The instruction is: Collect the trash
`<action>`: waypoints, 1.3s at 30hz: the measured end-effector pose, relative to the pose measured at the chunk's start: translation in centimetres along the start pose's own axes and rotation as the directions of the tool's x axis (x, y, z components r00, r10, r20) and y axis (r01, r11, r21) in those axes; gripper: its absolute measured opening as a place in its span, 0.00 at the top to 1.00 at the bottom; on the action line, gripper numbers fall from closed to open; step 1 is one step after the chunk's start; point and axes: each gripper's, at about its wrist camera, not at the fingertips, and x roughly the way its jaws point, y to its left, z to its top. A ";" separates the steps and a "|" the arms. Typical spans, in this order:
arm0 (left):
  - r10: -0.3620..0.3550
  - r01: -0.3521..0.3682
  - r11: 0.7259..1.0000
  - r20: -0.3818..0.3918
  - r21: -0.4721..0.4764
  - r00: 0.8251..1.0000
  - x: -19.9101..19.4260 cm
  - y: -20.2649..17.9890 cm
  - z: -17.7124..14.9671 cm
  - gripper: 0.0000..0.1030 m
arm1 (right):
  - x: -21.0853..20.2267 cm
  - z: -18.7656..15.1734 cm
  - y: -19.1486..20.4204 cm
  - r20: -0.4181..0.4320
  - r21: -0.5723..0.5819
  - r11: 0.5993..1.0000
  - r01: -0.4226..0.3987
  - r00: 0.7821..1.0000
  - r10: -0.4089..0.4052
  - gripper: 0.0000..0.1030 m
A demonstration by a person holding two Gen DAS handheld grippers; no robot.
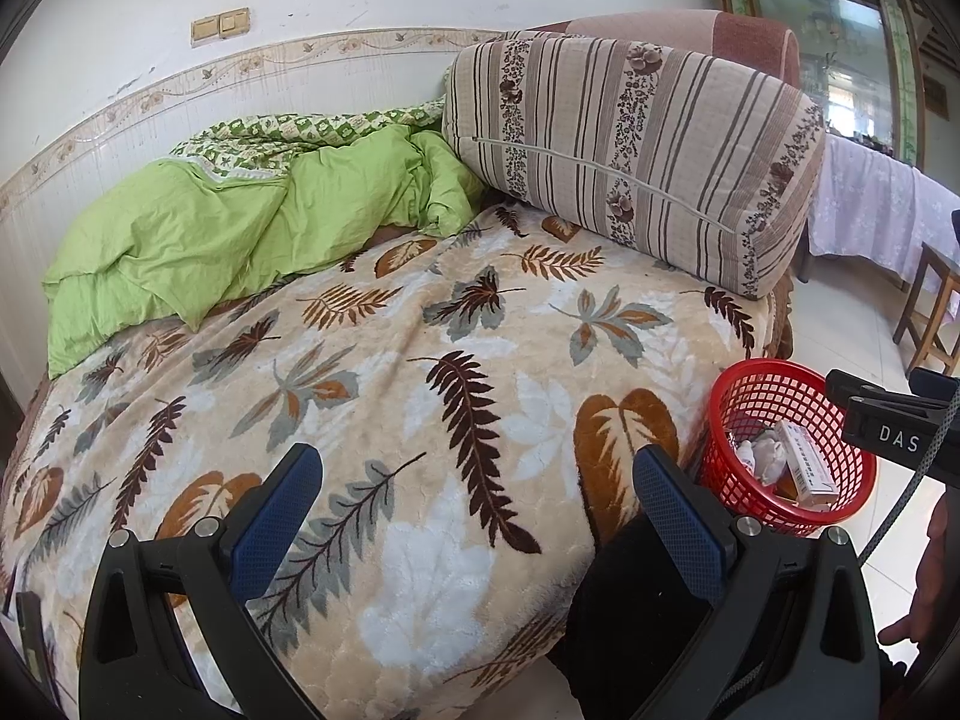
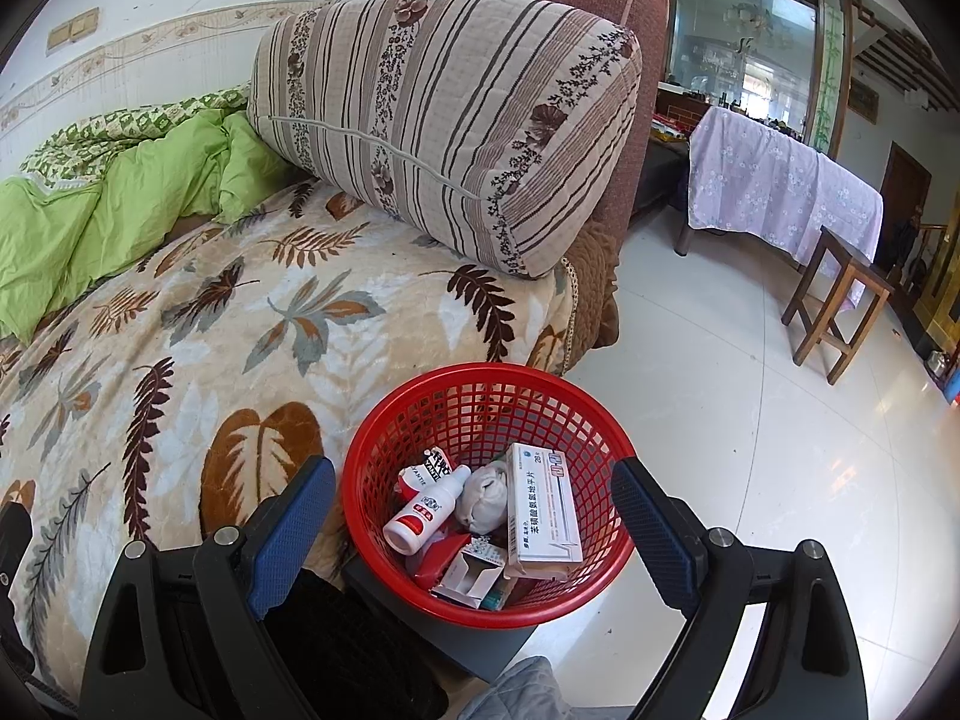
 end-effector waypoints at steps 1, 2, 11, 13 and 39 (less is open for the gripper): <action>-0.002 0.002 1.000 0.000 0.000 1.000 0.0 0.0 0.0 0.00 | 0.0 0.0 0.0 -0.001 0.000 1.000 0.000 1.000 0.000 0.08; -0.001 0.001 1.000 0.000 -0.001 1.000 0.0 0.0 0.0 0.00 | 0.0 0.0 0.0 -0.001 0.000 1.000 0.000 1.000 0.000 0.08; -0.001 0.001 1.000 0.005 0.001 1.000 -0.1 -0.2 0.1 0.00 | -0.2 -0.1 0.3 0.001 -0.007 1.000 -0.005 1.000 0.005 0.08; -0.003 0.003 1.000 0.007 0.002 1.000 0.0 -0.3 0.1 0.00 | -0.3 0.0 0.3 0.001 -0.010 1.000 -0.007 1.000 0.007 0.08; 0.033 -0.036 0.991 -0.022 -0.128 0.999 0.3 3.8 0.5 0.00 | -0.1 2.7 6.7 0.071 -0.190 0.971 -0.145 0.984 0.161 0.08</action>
